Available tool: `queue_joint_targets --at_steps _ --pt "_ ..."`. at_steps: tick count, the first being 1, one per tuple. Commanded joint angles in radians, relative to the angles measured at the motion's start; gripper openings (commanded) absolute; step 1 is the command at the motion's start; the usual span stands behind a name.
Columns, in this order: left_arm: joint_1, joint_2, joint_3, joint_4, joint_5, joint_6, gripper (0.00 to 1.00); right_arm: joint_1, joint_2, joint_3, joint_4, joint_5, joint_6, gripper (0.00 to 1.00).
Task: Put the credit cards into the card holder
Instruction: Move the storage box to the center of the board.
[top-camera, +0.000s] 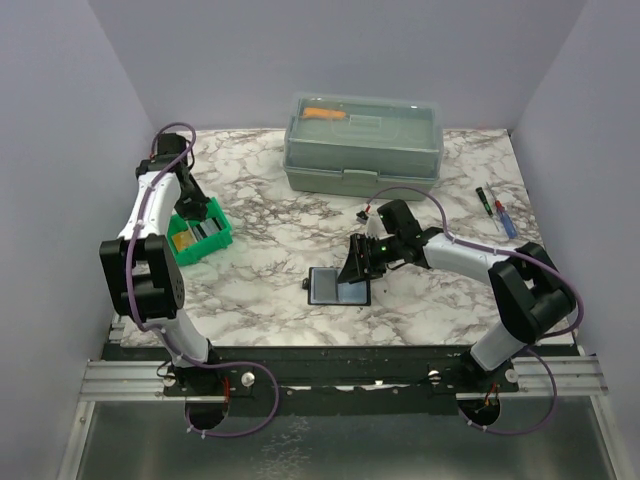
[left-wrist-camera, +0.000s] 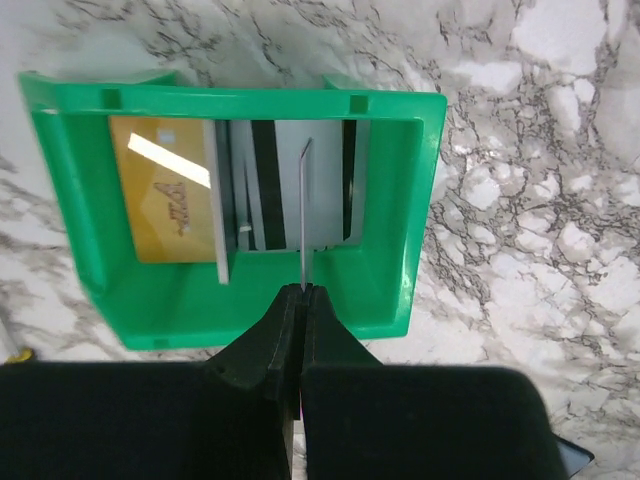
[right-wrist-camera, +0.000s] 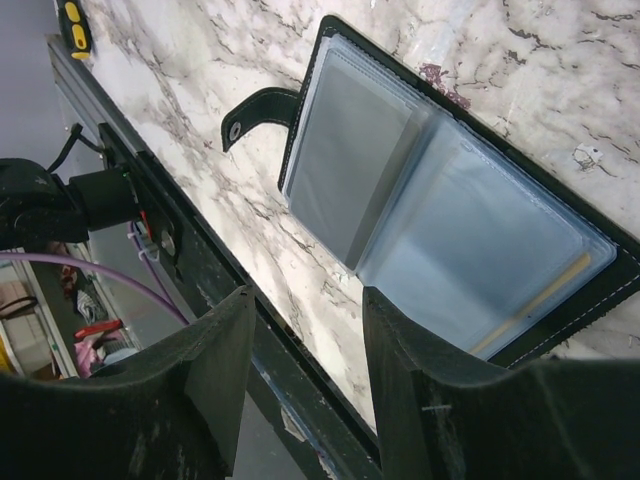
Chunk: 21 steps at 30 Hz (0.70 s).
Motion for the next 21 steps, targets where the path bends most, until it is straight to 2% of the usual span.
queue_joint_targets --at_steps 1,9,17,21 --pt "0.005 0.064 -0.077 0.121 0.149 -0.008 0.00 -0.003 0.018 0.018 0.008 -0.021 -0.009 0.50" --pt "-0.063 0.144 -0.042 0.222 0.244 -0.060 0.00 -0.003 0.017 0.003 0.006 -0.011 -0.011 0.50" --pt "-0.141 0.248 0.087 0.236 0.290 -0.095 0.00 -0.003 0.024 0.013 -0.002 -0.006 -0.016 0.50" --pt "-0.168 0.248 0.117 0.236 0.290 -0.077 0.00 -0.003 0.019 0.018 -0.016 0.006 -0.020 0.50"
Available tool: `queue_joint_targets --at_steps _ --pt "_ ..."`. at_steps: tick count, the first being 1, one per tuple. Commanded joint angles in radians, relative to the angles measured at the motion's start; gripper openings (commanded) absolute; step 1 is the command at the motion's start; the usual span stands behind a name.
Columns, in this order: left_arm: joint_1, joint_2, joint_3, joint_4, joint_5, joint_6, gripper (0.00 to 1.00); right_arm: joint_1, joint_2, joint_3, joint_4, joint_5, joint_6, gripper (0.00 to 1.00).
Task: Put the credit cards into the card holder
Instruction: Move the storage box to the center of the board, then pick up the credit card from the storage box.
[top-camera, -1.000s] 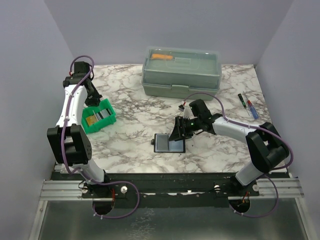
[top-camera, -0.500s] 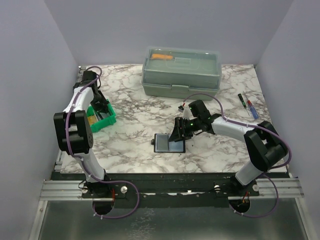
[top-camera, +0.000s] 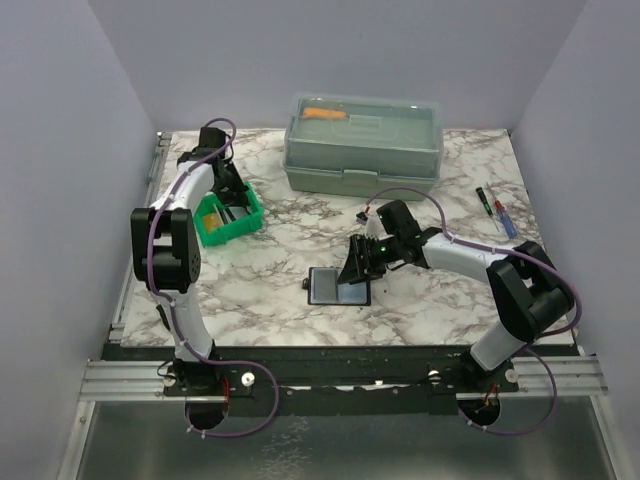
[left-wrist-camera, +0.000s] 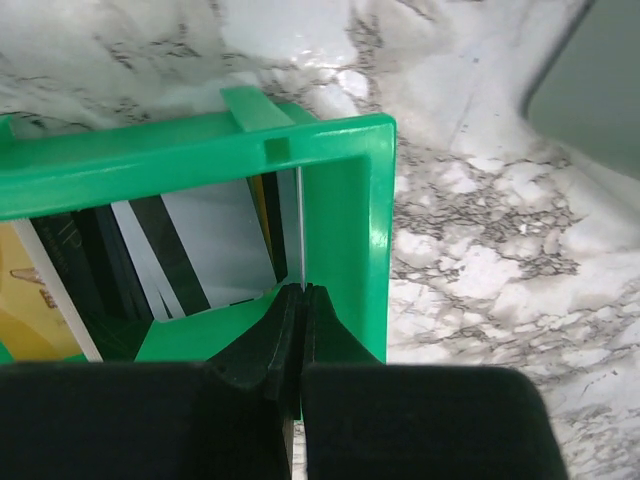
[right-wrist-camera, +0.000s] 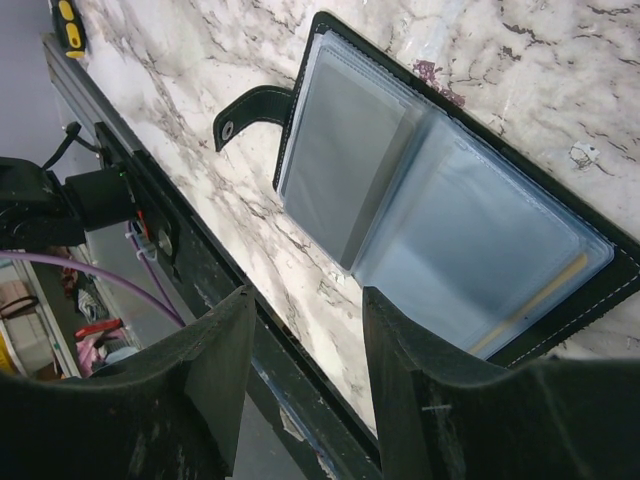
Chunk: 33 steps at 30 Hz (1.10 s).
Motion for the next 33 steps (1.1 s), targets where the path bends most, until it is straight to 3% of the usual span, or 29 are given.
queue_joint_targets --at_steps 1,6,10,13,18,27,31,33 --pt "-0.023 -0.011 0.048 0.028 0.047 0.007 0.00 -0.003 0.007 0.019 -0.016 0.009 -0.021 0.50" --pt "-0.011 -0.104 0.017 0.008 -0.016 0.061 0.00 -0.004 0.015 0.025 -0.016 0.010 -0.022 0.50" --pt "0.037 -0.175 -0.008 0.009 0.011 0.082 0.00 -0.003 0.022 0.054 -0.027 0.025 -0.027 0.51" --pt "0.086 -0.219 -0.041 0.045 0.124 0.075 0.00 -0.003 0.021 0.100 -0.034 0.045 -0.016 0.51" --pt "0.143 -0.302 -0.135 0.170 0.429 0.008 0.00 0.009 0.033 0.217 0.047 0.040 0.069 0.54" --pt "0.175 -0.460 -0.276 0.407 0.738 -0.102 0.00 0.012 0.218 0.439 0.498 -0.135 0.355 0.61" --pt "0.186 -0.538 -0.346 0.534 0.856 -0.163 0.00 0.011 0.244 0.477 0.587 -0.132 0.404 0.60" --pt "0.186 -0.579 -0.407 0.675 0.916 -0.259 0.00 0.012 0.231 0.489 0.595 -0.139 0.406 0.61"
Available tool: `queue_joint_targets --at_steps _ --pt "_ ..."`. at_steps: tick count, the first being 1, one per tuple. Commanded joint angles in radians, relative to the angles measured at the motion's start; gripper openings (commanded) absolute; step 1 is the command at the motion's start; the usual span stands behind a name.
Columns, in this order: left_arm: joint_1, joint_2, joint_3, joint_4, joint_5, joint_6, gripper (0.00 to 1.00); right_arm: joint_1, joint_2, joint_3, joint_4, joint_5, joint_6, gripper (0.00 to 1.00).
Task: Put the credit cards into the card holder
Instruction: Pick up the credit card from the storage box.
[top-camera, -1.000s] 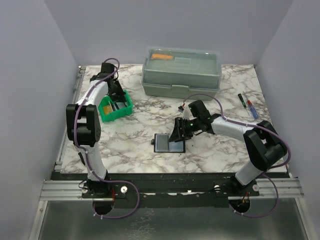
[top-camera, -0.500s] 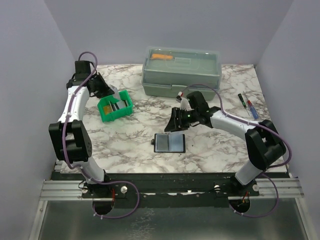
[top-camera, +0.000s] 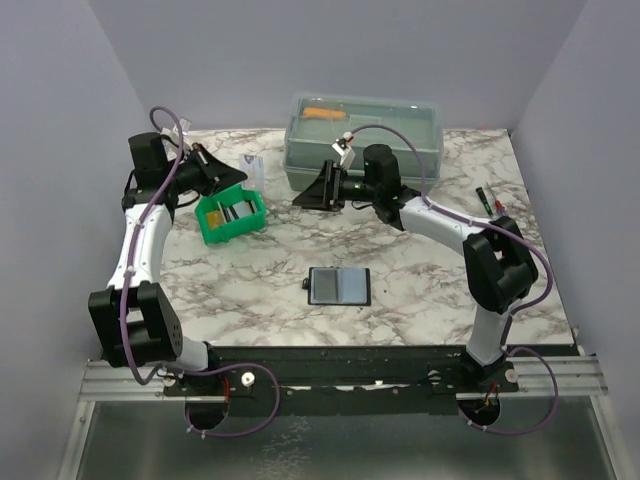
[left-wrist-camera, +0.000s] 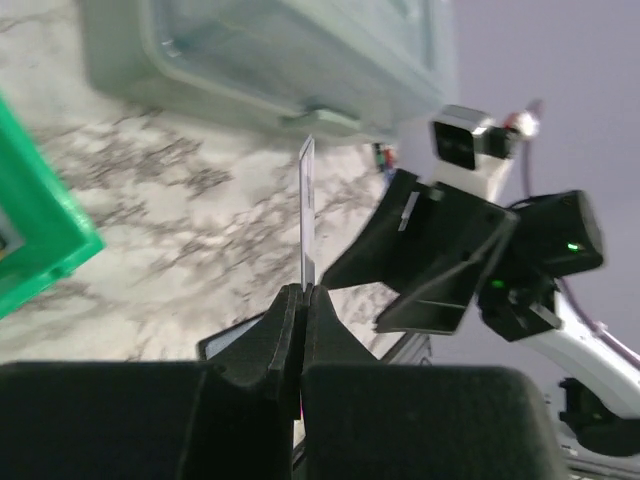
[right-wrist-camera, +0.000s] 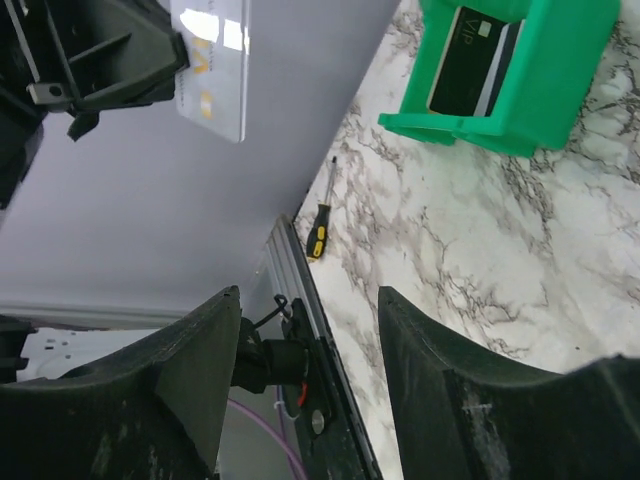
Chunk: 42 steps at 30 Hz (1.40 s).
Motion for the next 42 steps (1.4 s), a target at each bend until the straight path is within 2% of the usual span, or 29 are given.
queue_joint_targets --at_steps 1,3,5,12,22,34,42 --pt "0.008 -0.105 -0.124 0.387 0.233 -0.226 0.00 0.005 -0.011 0.046 0.127 -0.057 0.064 0.61" --pt "0.003 -0.122 -0.197 0.600 0.278 -0.385 0.00 0.005 -0.022 0.053 0.131 -0.079 0.072 0.60" --pt "-0.018 -0.127 -0.227 0.689 0.295 -0.454 0.00 0.005 -0.034 0.039 0.175 -0.112 0.096 0.59" --pt "-0.087 -0.157 -0.261 0.717 0.312 -0.481 0.00 0.007 -0.073 -0.030 0.288 -0.166 0.111 0.55" --pt "-0.108 -0.157 -0.286 0.734 0.316 -0.498 0.00 0.011 -0.115 -0.086 0.353 -0.161 0.132 0.53" --pt "-0.119 -0.160 -0.286 0.747 0.330 -0.503 0.00 0.011 -0.101 -0.056 0.355 -0.163 0.145 0.49" --pt "-0.123 -0.164 -0.286 0.754 0.336 -0.509 0.00 0.011 -0.093 -0.055 0.357 -0.165 0.151 0.42"
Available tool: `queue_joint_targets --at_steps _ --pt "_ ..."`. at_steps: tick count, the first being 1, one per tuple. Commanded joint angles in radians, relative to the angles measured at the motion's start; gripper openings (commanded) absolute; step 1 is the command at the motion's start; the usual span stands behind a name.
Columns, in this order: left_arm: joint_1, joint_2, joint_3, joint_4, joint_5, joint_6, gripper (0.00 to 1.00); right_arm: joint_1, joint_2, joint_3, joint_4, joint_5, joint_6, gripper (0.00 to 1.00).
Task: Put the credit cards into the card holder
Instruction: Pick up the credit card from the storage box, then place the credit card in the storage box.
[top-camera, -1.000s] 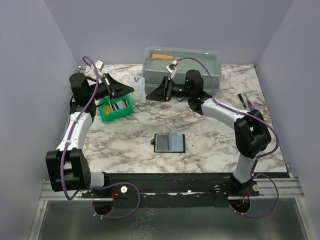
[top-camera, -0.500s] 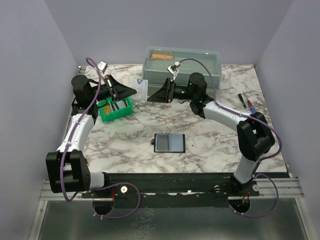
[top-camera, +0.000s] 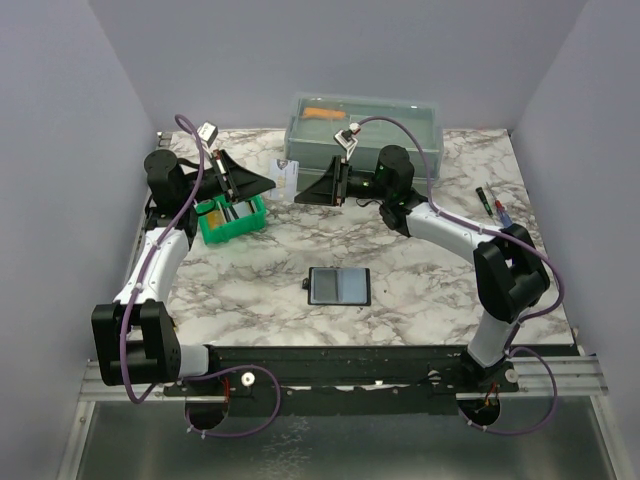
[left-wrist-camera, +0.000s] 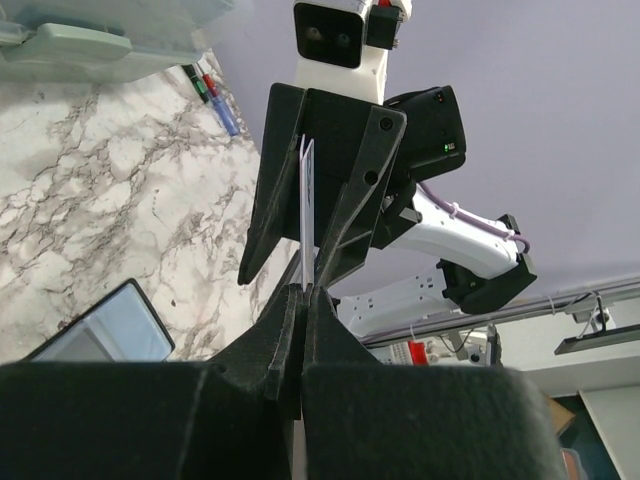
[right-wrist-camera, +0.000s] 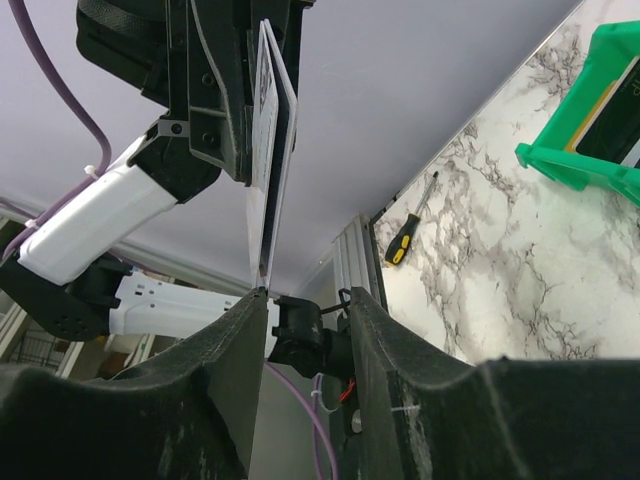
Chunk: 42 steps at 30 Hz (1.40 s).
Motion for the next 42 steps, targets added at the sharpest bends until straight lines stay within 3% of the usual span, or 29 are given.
queue_joint_targets --at_steps 1,15,26,31,37,42 --pt "-0.005 -0.026 -0.007 0.039 0.036 -0.003 0.00 0.004 -0.015 0.020 0.029 -0.026 0.004 0.42" --pt "-0.017 -0.019 -0.032 0.043 0.004 -0.017 0.00 0.016 0.025 0.073 0.067 -0.041 0.051 0.40" --pt "-0.011 0.008 -0.039 0.044 -0.004 -0.042 0.00 0.018 0.101 0.119 0.119 -0.027 0.137 0.17" --pt "0.060 0.062 -0.054 0.043 -0.016 -0.075 0.00 0.018 0.211 0.239 0.069 0.001 0.157 0.01" --pt "0.189 0.149 -0.063 0.043 -0.014 -0.073 0.00 0.024 0.378 0.437 -0.010 0.051 0.152 0.00" --pt "0.227 0.245 -0.063 0.042 -0.024 -0.061 0.00 0.039 0.536 0.661 -0.114 0.076 0.128 0.00"
